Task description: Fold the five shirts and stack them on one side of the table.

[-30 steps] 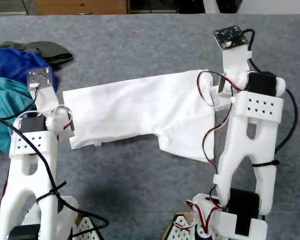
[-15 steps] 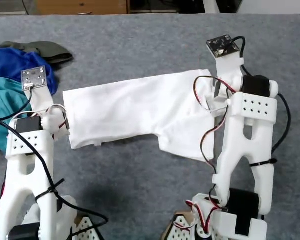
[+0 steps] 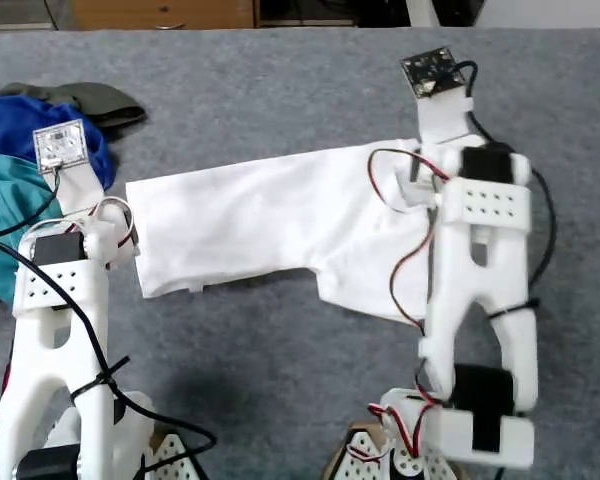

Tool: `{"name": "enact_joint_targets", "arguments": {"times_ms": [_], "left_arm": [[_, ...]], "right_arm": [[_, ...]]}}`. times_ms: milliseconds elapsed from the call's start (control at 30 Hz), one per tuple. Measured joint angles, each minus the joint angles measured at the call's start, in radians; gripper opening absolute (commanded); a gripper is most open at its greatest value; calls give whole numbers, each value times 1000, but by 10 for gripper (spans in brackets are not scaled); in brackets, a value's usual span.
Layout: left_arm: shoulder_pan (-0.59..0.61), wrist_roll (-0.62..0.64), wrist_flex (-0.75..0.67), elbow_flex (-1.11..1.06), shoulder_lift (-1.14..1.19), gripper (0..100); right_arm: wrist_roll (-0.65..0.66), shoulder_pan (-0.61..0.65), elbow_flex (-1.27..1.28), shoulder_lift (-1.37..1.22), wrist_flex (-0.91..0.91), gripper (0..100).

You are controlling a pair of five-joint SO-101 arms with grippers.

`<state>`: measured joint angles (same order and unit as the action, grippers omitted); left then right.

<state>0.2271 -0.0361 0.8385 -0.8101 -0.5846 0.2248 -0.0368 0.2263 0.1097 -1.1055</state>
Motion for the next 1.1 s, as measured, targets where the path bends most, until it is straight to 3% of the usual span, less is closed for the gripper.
{"name": "enact_joint_targets", "arguments": {"times_ms": [267, 500, 800, 1100], "left_arm": [[-118, 26, -236, -41, 176, 19], [-46, 149, -442, -72, 379, 19], [-28, 107, -439, -68, 405, 19], [17, 121, -384, -66, 405, 19]], "right_arm": [[-97, -6, 78, -221, 298, 3], [-75, -58, 199, -235, 470, 4], [-14, -60, 190, -298, 466, 4], [-25, -117, -81, -502, 232, 3]]}}
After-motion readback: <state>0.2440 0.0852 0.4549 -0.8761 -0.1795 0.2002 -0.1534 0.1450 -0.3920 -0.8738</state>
